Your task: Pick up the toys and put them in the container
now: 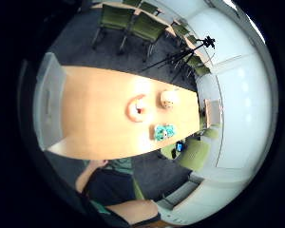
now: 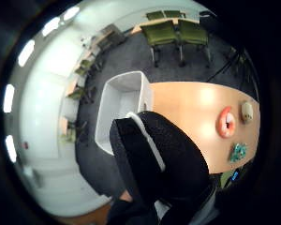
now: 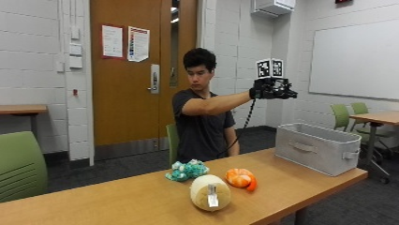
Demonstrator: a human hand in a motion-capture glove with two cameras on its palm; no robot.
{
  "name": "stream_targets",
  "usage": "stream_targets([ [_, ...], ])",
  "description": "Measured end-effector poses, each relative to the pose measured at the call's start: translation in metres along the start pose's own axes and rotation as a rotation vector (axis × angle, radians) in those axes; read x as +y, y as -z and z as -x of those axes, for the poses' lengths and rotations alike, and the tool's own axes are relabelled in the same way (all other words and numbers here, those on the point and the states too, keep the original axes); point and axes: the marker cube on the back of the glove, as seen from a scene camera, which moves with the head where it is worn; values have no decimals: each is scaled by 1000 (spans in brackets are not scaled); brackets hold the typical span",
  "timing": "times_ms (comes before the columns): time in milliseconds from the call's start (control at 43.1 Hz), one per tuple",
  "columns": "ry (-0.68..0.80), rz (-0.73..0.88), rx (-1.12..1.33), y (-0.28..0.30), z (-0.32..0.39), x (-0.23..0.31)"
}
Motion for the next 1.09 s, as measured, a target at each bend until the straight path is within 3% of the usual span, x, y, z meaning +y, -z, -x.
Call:
stream_targets([
  [464, 4, -9, -15, -1, -21, 2],
  [743, -48, -45, -20, -9, -90, 4],
  [1091, -157, 5, -50, -91, -189, 10],
])
